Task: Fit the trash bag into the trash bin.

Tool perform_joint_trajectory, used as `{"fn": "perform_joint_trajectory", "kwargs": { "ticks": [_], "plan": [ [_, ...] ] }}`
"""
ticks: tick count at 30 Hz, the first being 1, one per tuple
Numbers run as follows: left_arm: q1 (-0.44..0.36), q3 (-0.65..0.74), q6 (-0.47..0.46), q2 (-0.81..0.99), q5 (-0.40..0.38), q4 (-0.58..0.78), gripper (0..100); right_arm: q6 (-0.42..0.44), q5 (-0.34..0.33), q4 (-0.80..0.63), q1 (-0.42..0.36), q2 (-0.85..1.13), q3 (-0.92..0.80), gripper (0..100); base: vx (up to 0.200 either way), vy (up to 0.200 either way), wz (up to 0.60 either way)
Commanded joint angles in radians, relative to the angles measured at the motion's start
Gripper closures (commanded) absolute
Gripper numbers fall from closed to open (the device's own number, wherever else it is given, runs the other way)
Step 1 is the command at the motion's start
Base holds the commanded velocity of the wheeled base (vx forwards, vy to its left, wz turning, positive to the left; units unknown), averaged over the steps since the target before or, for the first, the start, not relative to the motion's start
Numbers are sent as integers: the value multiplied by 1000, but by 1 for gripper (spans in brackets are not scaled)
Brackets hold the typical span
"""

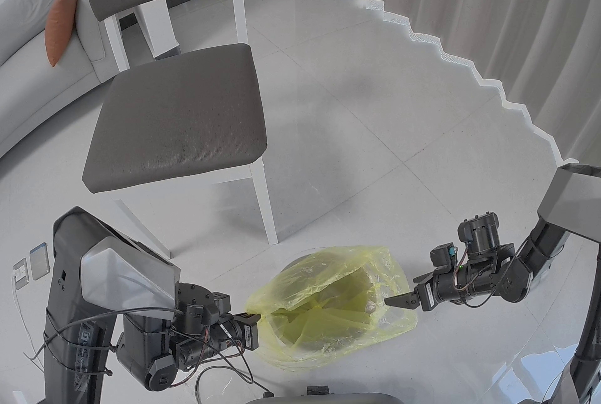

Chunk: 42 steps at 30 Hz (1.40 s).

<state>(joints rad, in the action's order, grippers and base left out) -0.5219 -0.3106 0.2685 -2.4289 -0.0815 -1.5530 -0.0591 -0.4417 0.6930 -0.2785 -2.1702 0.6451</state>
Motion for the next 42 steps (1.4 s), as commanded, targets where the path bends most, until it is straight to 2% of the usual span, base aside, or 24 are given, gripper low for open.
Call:
{"fn": "perform_joint_trajectory", "kwargs": {
  "ticks": [1,3,4,5,11,19,28,31,36,39,42],
  "plan": [
    [0,-2,0,-4,2,-18,100,-2,0,0,-1,98,-10,0,0,0,0],
    [0,-2,0,-4,2,-18,100,-2,0,0,-1,98,-10,0,0,0,0],
    [-1,2,-8,-15,3,-18,100,-1,0,-3,-28,133,-10,0,0,0,0],
    [-4,-1,-9,-16,5,-18,0,-1,0,-1,-41,141,-10,0,0,0,0],
    [-7,18,-6,-5,45,-18,0,-5,5,-3,-113,155,-4,0,0,0,0],
    [-17,108,-14,33,51,-18,0,-4,5,2,-102,176,-16,0,0,0,0],
    [-12,148,-20,194,80,-18,0,-1,5,3,-50,250,-56,0,0,0,0],
    [-7,163,-52,218,78,-18,0,-1,5,3,-48,245,-67,0,0,0,0],
    [43,165,-130,103,104,-18,0,-2,5,5,-50,237,-62,0,0,0,0],
    [109,136,-181,108,132,-18,0,-2,5,3,-50,245,-68,0,0,0,0],
    [138,148,-209,102,146,-18,0,-4,3,2,-48,251,-74,0,0,0,0]
  ]
}}
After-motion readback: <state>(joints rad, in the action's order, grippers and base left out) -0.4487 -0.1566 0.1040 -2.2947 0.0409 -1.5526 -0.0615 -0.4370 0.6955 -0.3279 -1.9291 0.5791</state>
